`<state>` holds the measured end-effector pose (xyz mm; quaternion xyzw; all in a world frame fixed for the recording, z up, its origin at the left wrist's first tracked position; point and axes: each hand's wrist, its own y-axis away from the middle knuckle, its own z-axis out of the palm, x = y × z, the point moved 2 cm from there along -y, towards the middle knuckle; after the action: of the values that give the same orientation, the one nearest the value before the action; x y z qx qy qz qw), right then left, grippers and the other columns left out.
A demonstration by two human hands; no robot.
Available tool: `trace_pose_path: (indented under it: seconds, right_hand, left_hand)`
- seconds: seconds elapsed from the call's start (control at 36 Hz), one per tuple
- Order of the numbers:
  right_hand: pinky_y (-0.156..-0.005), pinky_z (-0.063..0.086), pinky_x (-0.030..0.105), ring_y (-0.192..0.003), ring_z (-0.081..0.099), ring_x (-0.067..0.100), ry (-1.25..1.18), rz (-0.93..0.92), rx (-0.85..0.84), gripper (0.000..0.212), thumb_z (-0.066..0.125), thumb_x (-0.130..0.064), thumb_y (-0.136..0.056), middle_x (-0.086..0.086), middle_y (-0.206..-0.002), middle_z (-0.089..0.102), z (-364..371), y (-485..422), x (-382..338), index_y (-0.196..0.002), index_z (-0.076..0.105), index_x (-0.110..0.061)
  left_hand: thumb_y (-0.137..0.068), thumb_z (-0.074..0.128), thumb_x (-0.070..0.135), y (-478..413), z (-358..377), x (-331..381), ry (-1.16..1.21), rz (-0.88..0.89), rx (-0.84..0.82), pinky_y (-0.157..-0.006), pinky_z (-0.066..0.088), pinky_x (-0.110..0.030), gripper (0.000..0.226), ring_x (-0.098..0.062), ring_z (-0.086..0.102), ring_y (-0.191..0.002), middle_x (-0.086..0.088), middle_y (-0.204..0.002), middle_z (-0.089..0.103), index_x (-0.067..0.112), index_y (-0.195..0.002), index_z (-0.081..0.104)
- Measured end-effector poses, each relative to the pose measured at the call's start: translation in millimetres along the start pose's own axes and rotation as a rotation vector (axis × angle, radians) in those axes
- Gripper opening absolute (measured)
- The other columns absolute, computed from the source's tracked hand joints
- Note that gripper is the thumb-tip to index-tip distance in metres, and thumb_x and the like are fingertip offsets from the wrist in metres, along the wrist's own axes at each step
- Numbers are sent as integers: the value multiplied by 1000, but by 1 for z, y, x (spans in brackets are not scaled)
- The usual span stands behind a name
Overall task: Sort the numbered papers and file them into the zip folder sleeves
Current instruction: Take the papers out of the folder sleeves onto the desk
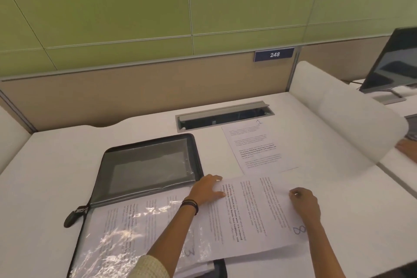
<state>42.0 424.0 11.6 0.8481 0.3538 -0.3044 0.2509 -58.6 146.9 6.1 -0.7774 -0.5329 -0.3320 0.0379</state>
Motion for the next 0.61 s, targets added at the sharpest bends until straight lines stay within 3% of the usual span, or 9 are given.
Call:
trace_pose_path:
  seconds: [0.17, 0.28, 0.36, 0.56, 0.61]
  right_hand:
    - [-71, 36, 30, -82, 50, 27, 11, -5, 103, 18, 50, -9, -93, 18, -102, 65, -16, -4, 7, -101, 65, -5]
    - [-68, 37, 31, -77, 49, 26, 16, -36, 146, 17, 49, -8, -92, 12, -87, 61, -27, -8, 4, -96, 65, -5]
    - [-67, 38, 30, -76, 50, 26, 14, -73, 179, 16, 48, -7, -92, 9, -85, 60, -35, -10, 0, -92, 65, -7]
    - [-71, 42, 30, -86, 61, 27, -98, -242, 339, 19, 50, -2, -90, 14, -102, 62, -37, -4, -10, -99, 66, -5]
    - [-68, 43, 19, -81, 64, 5, -200, -297, 358, 19, 50, 4, -89, 13, -99, 61, -35, 3, -15, -98, 66, -3]
  left_hand:
    - [-84, 68, 34, -7, -7, 9, 54, 58, 66, -96, 39, -27, 50, -17, 49, -120, -2, -128, 53, 18, -129, 52]
    - [-83, 69, 32, -11, -12, 17, 6, 111, 126, -79, 41, -24, 31, -11, 53, -94, 1, -110, 60, 17, -109, 61]
    - [-86, 67, 31, -13, -15, 22, 17, 138, 135, -75, 43, -22, 21, -8, 53, -83, 2, -105, 65, 16, -100, 64]
    - [-86, 67, 21, -11, -26, 20, 158, 121, 213, -79, 42, -24, 7, -10, 57, -88, 2, -98, 65, 15, -90, 64]
    - [-86, 67, 18, -10, -28, 15, 232, 94, 243, -74, 43, -22, 5, -10, 58, -86, 4, -92, 62, 17, -86, 62]
